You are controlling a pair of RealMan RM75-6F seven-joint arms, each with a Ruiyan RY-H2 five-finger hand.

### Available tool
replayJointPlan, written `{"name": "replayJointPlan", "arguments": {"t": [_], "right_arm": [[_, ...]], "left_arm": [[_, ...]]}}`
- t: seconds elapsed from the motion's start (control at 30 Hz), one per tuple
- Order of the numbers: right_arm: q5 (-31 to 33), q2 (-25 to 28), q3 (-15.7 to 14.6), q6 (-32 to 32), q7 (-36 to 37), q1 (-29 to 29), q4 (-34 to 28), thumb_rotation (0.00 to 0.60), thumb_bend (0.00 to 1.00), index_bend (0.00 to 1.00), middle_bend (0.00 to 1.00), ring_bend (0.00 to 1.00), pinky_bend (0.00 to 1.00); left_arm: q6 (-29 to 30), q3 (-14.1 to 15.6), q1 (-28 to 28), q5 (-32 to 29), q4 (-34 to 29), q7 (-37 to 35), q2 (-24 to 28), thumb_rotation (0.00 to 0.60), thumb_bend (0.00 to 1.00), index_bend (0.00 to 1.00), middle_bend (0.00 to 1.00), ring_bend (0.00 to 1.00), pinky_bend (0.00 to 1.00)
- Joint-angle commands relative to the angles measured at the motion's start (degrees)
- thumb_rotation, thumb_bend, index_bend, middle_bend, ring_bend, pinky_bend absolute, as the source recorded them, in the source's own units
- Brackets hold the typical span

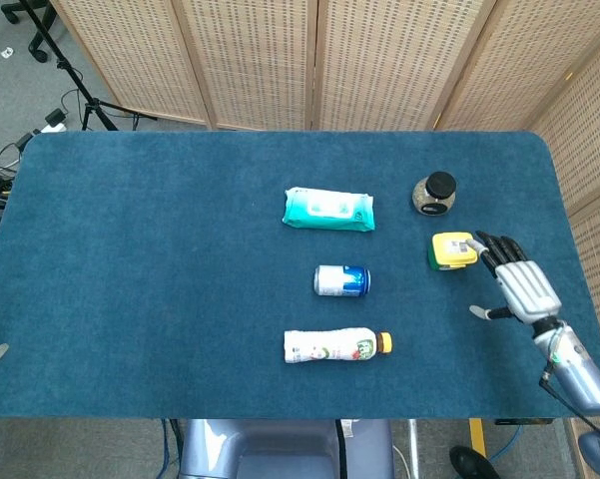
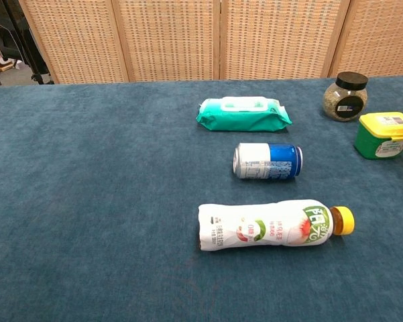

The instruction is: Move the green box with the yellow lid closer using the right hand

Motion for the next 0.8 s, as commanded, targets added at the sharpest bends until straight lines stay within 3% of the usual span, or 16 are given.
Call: {"name": "replayJointPlan", "arguments": {"t": [0.03,0.4,0.57,0.63,0.73,0.8], "right_arm": [[1.95,-3.84,0.52,-5.92,-0.39,4.79,6.34,0.600,0.00,0.00,0.00,0.00,0.00],[4.93,-11.68,0.14,-13.72,-3.12,9.88,17.94,0.600,0.00,0.00,0.00,0.00,0.00],[3.88,-14.35,-0.81,-13.37,-2.12,10.91,21.80,0.600,0.00,0.01,0.00,0.00,0.13],[3.64,-15.29,-0.92,-12.86,-1.92,11.19,23.19,0.600,0.01,0.06,0.04,0.03,0.21],[3.54,-17.22,-0.76,-11.34,-1.49,11.46,25.87,0.600,0.14,0.18,0.18,0.18,0.30],[3.51,-18.20,-0.77,-10.82,-1.22,11.60,27.28,0.600,0.31,0.26,0.30,0.30,0.35]], "left_arm": [[-0.60,-0.13,-0.34,-0.42,-0.12,0.69,-0.23,0.600,0.00,0.00,0.00,0.00,0.00],[-2.82,-0.44,-1.32,-1.87,-0.26,2.30,-0.64,0.600,0.00,0.00,0.00,0.00,0.00],[-3.33,-0.48,-1.56,-2.15,-0.21,2.63,-0.74,0.600,0.00,0.00,0.00,0.00,0.00],[-3.38,-0.52,-1.59,-2.24,-0.22,2.66,-0.76,0.600,0.00,0.00,0.00,0.00,0.00],[-3.46,-0.59,-1.61,-2.44,-0.23,2.69,-0.79,0.600,0.00,0.00,0.00,0.00,0.00],[-3.53,-0.61,-1.64,-2.51,-0.21,2.72,-0.80,0.600,0.00,0.00,0.00,0.00,0.00]]}}
